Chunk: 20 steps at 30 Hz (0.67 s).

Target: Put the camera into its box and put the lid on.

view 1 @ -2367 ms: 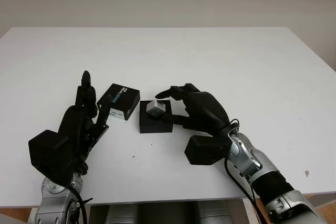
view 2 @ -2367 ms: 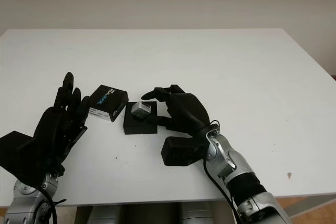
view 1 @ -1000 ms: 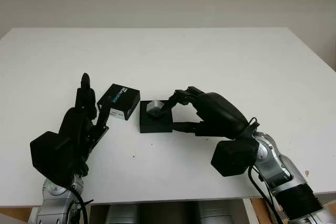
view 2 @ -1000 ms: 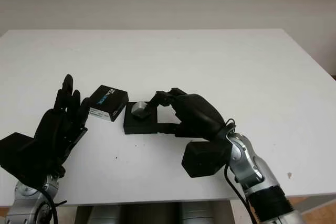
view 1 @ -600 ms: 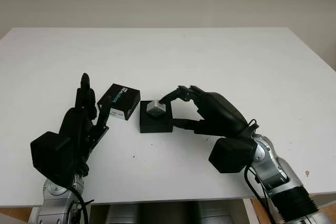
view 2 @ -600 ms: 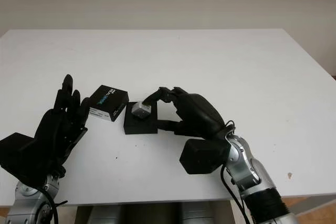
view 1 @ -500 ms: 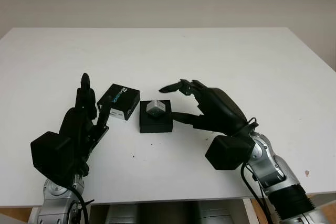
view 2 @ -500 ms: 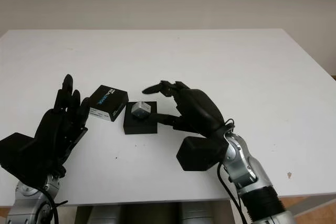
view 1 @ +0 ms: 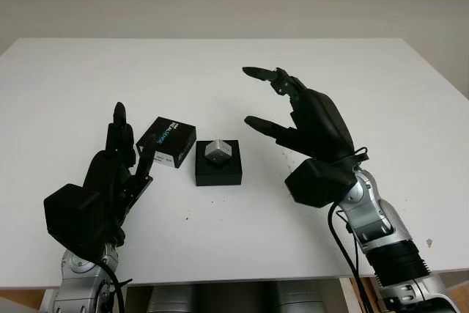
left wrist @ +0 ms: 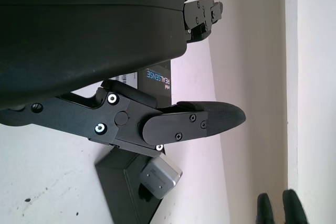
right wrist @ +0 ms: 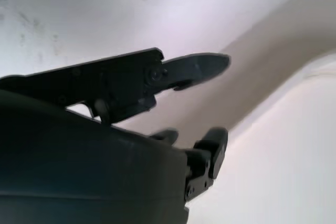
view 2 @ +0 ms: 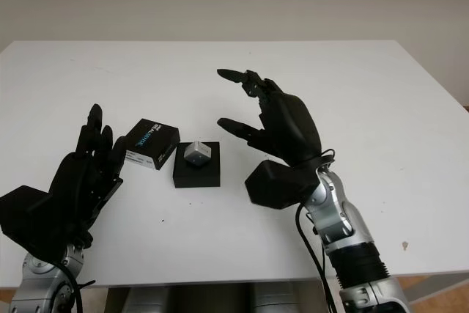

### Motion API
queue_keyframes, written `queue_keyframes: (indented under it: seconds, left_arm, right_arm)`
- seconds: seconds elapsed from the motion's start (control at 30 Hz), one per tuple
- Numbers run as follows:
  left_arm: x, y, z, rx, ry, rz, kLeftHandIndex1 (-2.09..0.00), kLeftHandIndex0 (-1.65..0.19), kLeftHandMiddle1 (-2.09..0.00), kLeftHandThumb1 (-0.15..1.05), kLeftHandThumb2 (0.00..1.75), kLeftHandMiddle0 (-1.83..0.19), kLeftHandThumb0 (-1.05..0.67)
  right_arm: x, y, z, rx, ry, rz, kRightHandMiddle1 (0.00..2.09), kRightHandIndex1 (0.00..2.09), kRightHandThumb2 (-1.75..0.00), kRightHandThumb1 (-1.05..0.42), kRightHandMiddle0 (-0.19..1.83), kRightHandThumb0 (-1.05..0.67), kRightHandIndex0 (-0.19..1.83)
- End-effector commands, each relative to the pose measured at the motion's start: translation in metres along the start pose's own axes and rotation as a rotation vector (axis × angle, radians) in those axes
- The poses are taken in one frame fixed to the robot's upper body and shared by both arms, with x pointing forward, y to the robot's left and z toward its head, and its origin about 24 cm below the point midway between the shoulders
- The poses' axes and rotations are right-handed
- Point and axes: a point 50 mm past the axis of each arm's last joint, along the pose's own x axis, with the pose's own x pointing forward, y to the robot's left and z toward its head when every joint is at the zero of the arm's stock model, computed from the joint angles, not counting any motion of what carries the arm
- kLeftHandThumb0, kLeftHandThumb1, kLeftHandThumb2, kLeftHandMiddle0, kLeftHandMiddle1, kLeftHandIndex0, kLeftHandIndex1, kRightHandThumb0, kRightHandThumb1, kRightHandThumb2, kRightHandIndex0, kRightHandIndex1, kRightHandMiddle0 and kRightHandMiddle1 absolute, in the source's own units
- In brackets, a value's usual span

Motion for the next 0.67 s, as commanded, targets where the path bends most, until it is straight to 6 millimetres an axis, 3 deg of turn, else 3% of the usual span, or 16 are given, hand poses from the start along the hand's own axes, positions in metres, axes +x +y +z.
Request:
queue_keyframes:
  seconds: [0.0, 0.17, 0.33, 0.63]
  left_arm:
    - [0.003, 0.0, 0.005, -0.025, -0.035, 0.014, -0.02, 0.19, -0.02, 1.05, 0.5, 0.19, -0.6]
    - [0.002, 0.008, 0.005, -0.053, -0.047, 0.044, 0.0, 0.19, 0.0, 1.05, 0.51, 0.19, -0.65]
    - [0.003, 0.017, 0.005, -0.053, -0.077, 0.057, 0.0, 0.19, 0.0, 1.05, 0.55, 0.19, -0.68]
    - [0.004, 0.019, 0.007, -0.079, -0.096, 0.038, 0.0, 0.19, 0.0, 1.05, 0.64, 0.19, -0.71]
  right_arm:
    - [-0.003, -0.005, -0.007, 0.137, 0.078, -0.004, 0.22, 0.1, -0.36, -1.05, -0.07, -0.65, -0.01]
    - [-0.015, -0.012, -0.029, 0.544, 0.254, -0.081, 0.02, 0.01, -0.58, -1.05, -0.18, -0.67, -0.18]
    - [-0.032, -0.011, -0.038, 0.619, 0.304, -0.13, 0.0, 0.0, -0.6, -1.05, -0.19, -0.75, -0.19]
    - [-0.056, 0.006, -0.039, 0.663, 0.38, -0.118, 0.0, 0.0, -0.64, -1.05, -0.19, -0.74, -0.19]
